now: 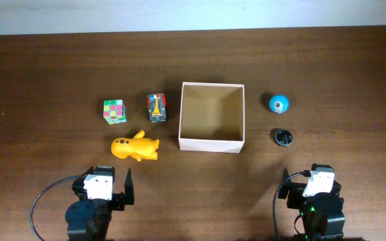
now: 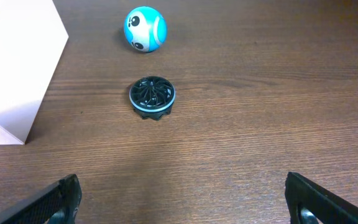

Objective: Pack container

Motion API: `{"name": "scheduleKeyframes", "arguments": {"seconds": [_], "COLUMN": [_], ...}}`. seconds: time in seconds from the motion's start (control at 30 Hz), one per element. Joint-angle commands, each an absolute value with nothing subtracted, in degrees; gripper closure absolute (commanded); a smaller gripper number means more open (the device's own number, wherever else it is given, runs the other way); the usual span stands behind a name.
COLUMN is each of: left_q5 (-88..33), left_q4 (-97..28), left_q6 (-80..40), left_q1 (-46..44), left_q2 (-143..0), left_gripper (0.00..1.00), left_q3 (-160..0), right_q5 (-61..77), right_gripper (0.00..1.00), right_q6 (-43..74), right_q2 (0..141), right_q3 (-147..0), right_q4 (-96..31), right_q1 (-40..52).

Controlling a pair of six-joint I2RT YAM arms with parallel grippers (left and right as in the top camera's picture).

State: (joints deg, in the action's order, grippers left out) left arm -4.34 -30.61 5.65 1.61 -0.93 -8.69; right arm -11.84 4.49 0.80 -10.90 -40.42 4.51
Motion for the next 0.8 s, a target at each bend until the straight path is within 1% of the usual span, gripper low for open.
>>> {"name": "scheduleKeyframes", "arguments": {"seconds": [0.0, 0.07, 0.13, 0.27, 0.33, 0.4, 0.6, 0.77], "left_q5": [-5.1, -5.0, -6.1, -16.3, -20.0, -20.2, -20.1, -17.0], "left_q4": [-30.4, -30.4, -29.2, -26.4, -24.5, -24.0, -24.5, -28.6], "left_q6": [6.5, 6.5, 6.0, 3.9, 2.0, -0.4, -0.7, -0.6], "left_q1": [1.4, 1.4, 1.4, 1.4, 1.4, 1.4, 1.4, 1.4], "left_q2": [-0.3, -0.3, -0.3, -0.3, -0.3, -0.4, -4.7, -18.7], "left_gripper": [0.01, 0.01, 0.01, 0.01, 0.01, 0.01, 0.01, 0.01], "left_q3": [-8.4, -8.4, -8.3, -8.4, -8.4, -8.5, -15.3, -30.3], "right_q5": [-13.8, -12.5, -7.5, 13.4, 20.5, 24.6, 23.2, 17.0], "right_gripper": [0.01, 0.01, 0.01, 0.02, 0.01, 0.01, 0.01, 0.01], "right_q6": [4.7, 4.8, 4.9, 4.9, 5.0, 5.4, 6.9, 6.9], "right_q2": [0.2, 0.2, 0.2, 0.2, 0.2, 0.2, 0.7, 9.2], "right_q3": [-10.5, -10.5, -10.5, -10.5, -10.5, -10.5, -14.0, -25.0], "right_q4": [-38.7, -37.1, -37.3, -35.3, -35.5, -34.9, -32.3, -35.3], "right_q1": [4.1, 4.1, 4.1, 4.1, 4.1, 4.1, 4.1, 4.1]}}
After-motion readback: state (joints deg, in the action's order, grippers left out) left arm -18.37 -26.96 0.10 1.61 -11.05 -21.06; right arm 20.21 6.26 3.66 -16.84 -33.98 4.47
